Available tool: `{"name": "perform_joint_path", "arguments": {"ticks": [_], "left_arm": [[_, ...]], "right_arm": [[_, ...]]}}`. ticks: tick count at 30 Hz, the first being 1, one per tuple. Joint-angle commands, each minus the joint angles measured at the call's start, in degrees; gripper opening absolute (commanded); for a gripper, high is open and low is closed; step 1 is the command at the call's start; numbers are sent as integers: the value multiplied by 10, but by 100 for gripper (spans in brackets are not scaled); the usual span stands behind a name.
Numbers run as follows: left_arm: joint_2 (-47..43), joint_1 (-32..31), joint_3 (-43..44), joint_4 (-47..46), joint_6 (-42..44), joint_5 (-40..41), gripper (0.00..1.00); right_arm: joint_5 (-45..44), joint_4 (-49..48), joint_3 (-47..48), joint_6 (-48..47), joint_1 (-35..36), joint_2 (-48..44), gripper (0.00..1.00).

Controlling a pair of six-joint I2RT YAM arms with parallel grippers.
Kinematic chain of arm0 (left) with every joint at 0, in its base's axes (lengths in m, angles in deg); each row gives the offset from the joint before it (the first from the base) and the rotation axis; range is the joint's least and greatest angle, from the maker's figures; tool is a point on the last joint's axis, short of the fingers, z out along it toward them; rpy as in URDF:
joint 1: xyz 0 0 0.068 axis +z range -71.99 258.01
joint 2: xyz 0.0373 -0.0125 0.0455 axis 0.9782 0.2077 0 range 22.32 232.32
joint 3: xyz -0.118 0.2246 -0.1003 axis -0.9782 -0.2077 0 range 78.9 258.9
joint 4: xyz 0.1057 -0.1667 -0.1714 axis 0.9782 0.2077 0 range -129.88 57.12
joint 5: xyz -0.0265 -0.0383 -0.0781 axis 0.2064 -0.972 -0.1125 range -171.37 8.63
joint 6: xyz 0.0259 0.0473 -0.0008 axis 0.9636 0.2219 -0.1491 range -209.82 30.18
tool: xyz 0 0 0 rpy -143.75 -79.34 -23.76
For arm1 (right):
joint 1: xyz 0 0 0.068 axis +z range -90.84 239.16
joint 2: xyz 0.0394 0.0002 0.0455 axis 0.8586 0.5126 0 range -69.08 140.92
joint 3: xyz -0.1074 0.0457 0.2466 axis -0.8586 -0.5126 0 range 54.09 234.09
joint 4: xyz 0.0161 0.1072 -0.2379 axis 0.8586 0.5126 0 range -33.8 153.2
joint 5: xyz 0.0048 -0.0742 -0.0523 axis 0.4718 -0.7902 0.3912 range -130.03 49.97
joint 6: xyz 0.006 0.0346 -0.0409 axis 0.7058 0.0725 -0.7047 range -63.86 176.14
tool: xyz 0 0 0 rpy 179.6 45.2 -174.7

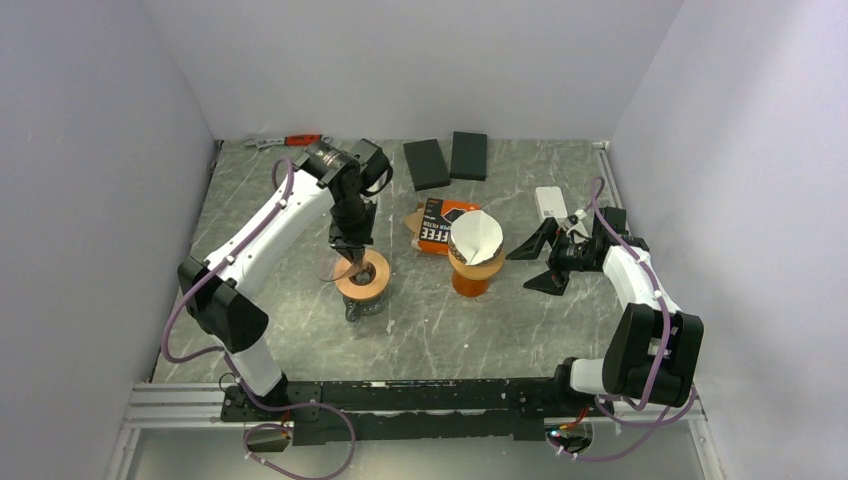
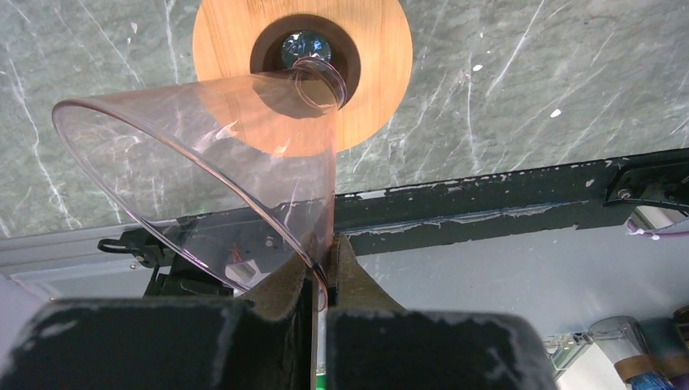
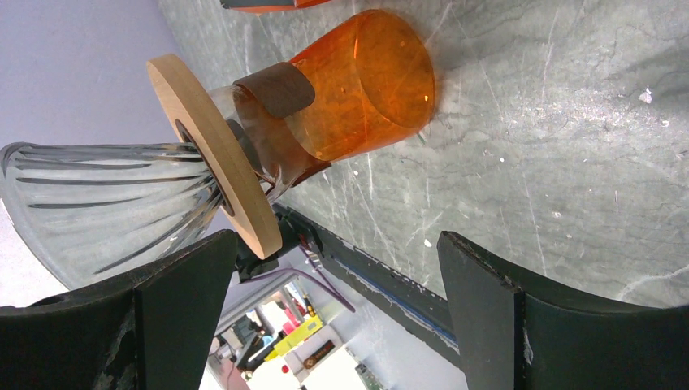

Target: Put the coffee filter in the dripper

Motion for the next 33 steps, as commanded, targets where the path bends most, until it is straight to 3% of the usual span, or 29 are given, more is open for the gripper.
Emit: {"name": "perform_joint_path", "arguments": {"ticks": [1, 13, 33], "left_arm": [[-32, -6, -1, 70, -10, 9, 0], [-8, -7, -1, 69, -4, 70, 0], [33, -37, 11, 58, 12, 47, 0]], "right_arm": [[2, -5, 4, -6, -3, -7, 100], [2, -8, 2, -1, -2, -10, 100], [0, -10, 6, -2, -3, -1, 100]]}}
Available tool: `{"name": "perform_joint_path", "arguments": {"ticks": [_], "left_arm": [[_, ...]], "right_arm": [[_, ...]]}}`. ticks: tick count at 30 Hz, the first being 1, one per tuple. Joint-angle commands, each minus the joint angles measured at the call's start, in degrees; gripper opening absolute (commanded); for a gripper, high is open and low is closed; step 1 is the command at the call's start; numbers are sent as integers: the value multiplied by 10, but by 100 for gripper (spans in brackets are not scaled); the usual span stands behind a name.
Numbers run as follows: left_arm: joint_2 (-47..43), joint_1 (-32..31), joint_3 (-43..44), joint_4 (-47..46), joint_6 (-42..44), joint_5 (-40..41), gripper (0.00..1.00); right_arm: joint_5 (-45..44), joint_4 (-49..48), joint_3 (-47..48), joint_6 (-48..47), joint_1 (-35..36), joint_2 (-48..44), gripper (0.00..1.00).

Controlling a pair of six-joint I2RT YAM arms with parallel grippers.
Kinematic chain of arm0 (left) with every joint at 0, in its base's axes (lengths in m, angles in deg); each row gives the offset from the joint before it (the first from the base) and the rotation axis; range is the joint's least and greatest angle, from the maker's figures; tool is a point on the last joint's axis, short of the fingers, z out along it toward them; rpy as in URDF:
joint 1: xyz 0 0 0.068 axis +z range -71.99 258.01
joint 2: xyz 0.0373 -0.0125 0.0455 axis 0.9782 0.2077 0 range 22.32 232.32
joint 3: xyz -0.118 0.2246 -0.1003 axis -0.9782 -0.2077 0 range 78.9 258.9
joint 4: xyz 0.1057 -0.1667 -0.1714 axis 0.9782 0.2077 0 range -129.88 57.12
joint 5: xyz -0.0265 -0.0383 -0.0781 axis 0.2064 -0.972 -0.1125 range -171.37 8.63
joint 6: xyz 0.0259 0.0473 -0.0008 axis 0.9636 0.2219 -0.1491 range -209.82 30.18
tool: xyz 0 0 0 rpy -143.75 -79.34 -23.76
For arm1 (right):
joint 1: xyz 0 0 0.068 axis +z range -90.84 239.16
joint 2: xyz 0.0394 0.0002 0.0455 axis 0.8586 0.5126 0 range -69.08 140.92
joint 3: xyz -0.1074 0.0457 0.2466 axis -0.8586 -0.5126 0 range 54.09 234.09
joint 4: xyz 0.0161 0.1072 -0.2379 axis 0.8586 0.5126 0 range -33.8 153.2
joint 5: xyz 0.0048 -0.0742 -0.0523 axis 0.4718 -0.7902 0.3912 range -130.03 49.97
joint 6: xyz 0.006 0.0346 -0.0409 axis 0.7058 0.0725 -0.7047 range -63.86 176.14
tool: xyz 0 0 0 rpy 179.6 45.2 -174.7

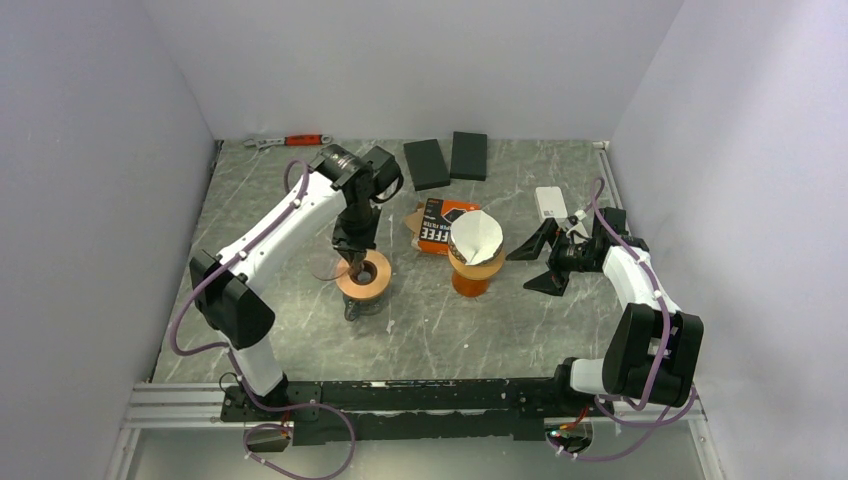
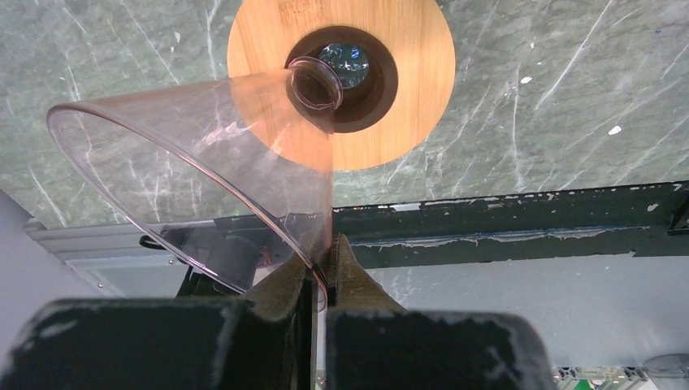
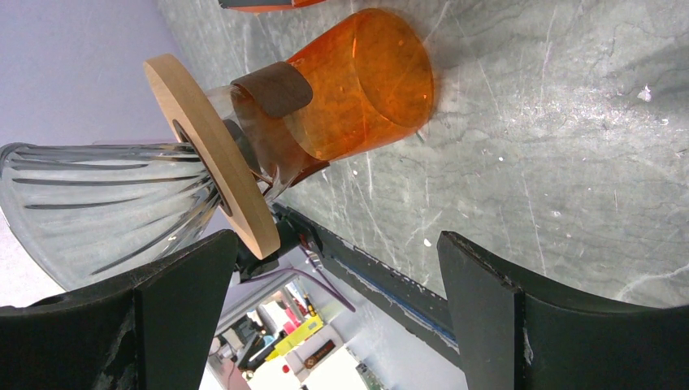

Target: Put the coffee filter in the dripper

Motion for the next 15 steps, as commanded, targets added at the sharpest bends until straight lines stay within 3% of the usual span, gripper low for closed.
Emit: {"name": "perform_joint_path", "arguments": {"ticks": [1, 15], "left_arm": [[16, -20, 20, 52, 6, -9, 0], [1, -40, 53, 47, 2, 42, 0]], "right_arm": [[0, -9, 9, -2, -3, 0, 100], [-1, -13, 4, 2, -3, -2, 100]]}}
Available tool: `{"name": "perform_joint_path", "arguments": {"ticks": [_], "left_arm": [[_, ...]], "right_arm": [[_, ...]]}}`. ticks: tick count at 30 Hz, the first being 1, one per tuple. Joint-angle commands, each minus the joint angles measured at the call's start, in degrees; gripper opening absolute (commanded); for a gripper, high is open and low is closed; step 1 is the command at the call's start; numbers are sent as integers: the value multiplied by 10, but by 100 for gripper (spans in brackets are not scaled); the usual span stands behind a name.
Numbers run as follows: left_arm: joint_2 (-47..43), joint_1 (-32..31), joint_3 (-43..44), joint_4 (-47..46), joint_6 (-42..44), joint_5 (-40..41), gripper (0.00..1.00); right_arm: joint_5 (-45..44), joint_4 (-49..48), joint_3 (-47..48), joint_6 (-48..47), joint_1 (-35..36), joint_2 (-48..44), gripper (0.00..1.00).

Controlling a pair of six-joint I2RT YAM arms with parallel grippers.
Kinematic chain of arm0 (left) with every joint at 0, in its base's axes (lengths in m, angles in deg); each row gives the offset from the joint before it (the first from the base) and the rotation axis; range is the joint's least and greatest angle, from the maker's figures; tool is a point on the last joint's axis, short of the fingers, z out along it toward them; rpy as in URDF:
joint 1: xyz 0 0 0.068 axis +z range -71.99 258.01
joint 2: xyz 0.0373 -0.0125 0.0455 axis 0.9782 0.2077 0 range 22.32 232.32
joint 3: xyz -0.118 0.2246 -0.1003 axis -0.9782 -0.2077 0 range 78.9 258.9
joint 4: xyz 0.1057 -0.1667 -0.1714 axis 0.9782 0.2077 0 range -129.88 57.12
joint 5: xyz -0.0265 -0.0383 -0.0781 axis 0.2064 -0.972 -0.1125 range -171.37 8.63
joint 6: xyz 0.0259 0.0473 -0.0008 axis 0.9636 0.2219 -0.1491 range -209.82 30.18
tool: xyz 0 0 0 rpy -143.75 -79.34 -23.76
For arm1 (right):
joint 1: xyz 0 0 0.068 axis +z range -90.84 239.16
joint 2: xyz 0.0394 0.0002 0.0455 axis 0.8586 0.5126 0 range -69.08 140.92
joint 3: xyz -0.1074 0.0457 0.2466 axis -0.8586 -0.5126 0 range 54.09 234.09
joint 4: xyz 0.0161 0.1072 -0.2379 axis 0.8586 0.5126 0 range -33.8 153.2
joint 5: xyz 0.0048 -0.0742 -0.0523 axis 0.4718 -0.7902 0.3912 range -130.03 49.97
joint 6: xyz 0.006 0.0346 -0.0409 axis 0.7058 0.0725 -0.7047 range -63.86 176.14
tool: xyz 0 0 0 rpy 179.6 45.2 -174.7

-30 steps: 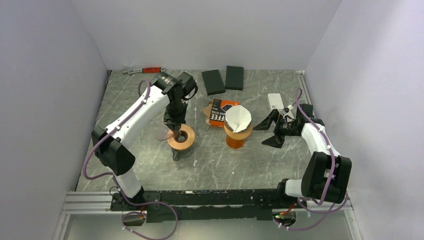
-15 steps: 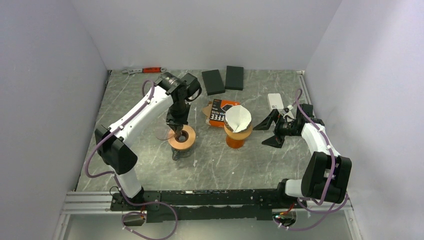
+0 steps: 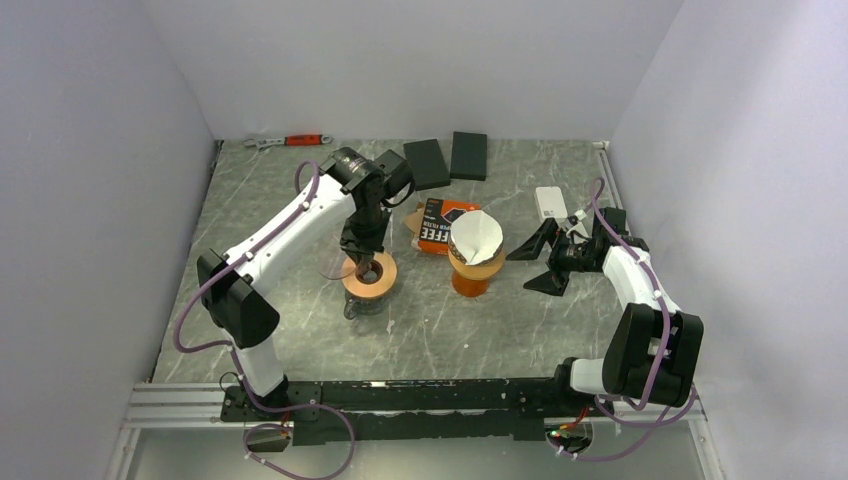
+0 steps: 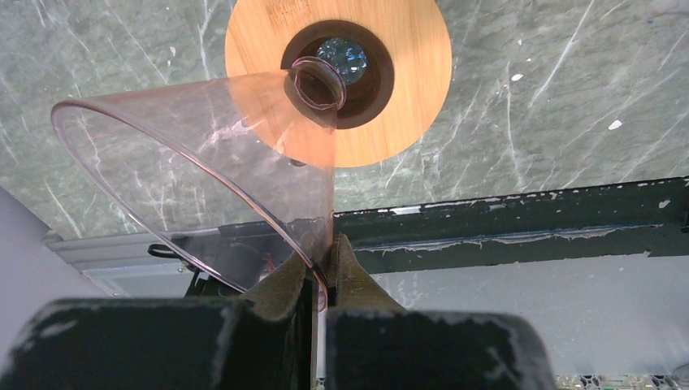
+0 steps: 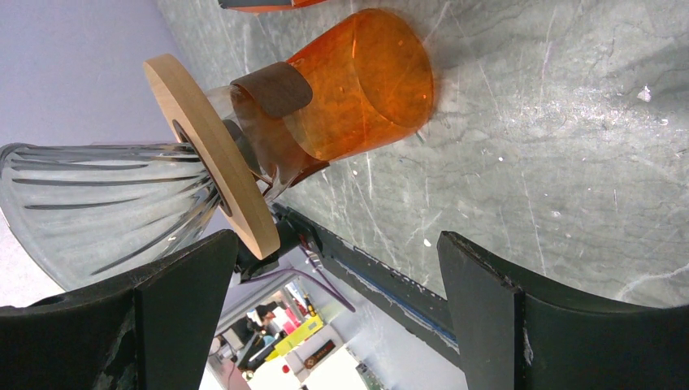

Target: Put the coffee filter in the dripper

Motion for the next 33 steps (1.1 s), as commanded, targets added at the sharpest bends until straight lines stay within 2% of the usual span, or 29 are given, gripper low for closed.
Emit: {"name": "perform_joint_path", "arguments": {"ticks": [1, 20, 27, 33], "left_arm": [[-17, -4, 31, 38, 2, 21, 0], [13, -18, -11, 31, 13, 4, 0], [28, -20, 3, 59, 9, 54, 13], [36, -23, 10, 59, 15, 45, 23]], "right_arm": [[0, -14, 3, 2, -3, -2, 100], [0, -5, 8, -6, -3, -1, 100], [1, -5, 9, -7, -3, 0, 100], [1, -5, 13, -7, -3, 3, 100]]}}
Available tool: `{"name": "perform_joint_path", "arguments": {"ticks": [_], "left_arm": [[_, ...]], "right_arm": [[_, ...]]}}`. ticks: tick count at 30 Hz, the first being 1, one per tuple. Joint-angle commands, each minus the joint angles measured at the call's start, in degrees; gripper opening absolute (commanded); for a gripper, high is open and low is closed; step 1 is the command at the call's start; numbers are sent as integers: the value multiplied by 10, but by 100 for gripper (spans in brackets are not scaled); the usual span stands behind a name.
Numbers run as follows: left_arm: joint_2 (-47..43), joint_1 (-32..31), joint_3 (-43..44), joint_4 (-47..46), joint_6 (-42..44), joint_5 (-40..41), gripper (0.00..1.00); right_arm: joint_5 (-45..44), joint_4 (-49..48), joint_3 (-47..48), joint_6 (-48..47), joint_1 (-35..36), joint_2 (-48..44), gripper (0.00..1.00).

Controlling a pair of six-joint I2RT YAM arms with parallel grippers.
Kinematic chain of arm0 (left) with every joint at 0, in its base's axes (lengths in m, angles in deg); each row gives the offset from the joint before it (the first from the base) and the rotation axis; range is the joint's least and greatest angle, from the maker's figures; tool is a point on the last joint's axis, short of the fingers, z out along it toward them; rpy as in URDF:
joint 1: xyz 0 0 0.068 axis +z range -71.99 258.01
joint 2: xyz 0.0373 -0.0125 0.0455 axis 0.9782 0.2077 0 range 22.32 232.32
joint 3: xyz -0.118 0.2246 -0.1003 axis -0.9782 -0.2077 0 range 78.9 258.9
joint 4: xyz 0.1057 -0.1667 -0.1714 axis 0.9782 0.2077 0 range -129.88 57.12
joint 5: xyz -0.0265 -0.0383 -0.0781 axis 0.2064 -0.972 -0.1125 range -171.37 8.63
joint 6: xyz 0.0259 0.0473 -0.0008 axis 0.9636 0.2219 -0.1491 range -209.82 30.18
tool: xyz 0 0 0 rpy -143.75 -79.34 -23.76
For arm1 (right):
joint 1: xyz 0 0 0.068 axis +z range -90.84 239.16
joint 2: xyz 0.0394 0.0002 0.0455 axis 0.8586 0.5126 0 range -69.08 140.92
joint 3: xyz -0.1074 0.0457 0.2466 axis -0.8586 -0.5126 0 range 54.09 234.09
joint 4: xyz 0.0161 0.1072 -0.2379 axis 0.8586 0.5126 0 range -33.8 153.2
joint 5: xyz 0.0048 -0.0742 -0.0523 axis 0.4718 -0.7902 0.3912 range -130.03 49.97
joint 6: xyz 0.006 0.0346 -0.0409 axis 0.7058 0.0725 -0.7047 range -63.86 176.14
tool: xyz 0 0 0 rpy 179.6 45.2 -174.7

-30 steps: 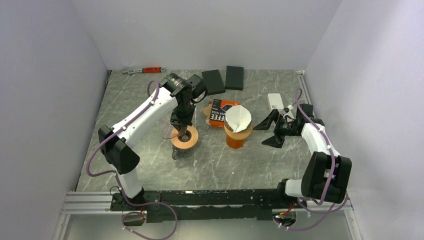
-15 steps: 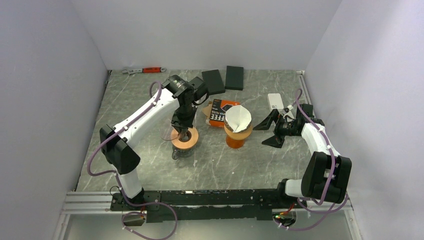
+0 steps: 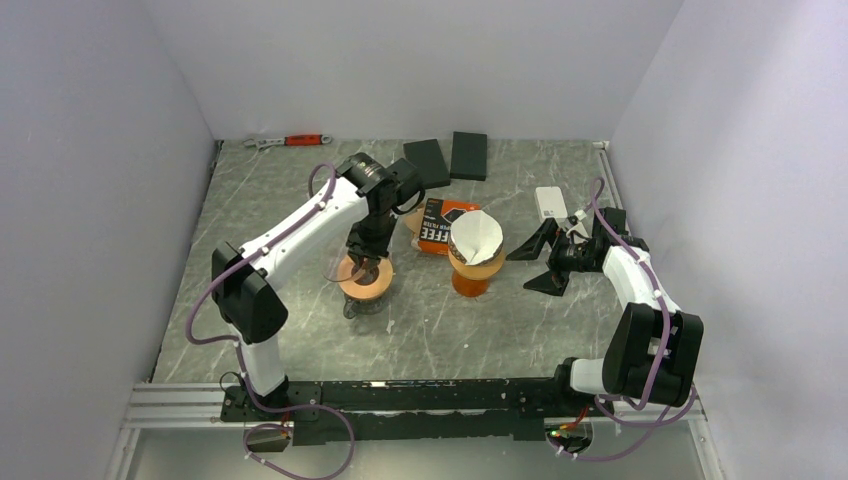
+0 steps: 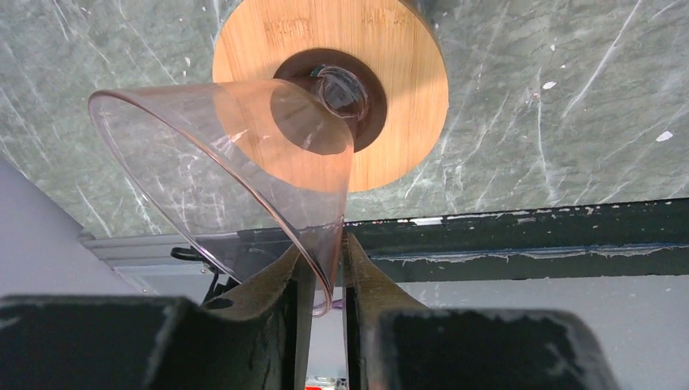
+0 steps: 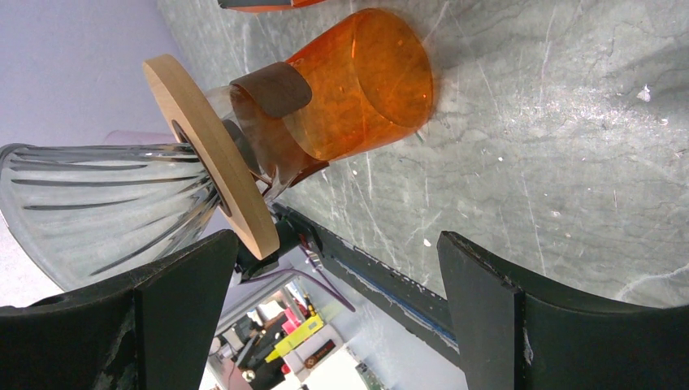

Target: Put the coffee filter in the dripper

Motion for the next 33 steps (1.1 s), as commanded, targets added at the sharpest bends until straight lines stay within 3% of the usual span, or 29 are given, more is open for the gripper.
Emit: {"name": "perform_joint_path", "arguments": {"ticks": [1, 5, 10, 23, 28, 33], "left_arm": [[11, -6, 23, 67, 5, 14, 24], [14, -14, 38, 67, 9, 25, 27], [-3, -17, 59, 61, 10, 25, 38], [-75, -16, 41, -47, 3, -45, 51], [-104, -12, 38, -70, -7, -53, 53], [-132, -4, 51, -86, -12, -43, 59]], "right_arm": [[1, -4, 14, -7, -3, 4, 100], [-1, -2, 16, -8, -3, 2, 100], [-2, -2, 18, -6, -3, 1, 100], [-26, 14, 51, -5, -3, -3, 100], [-88, 45, 114, -6, -4, -17, 100], [-190, 76, 239, -4, -4, -44, 100]]}}
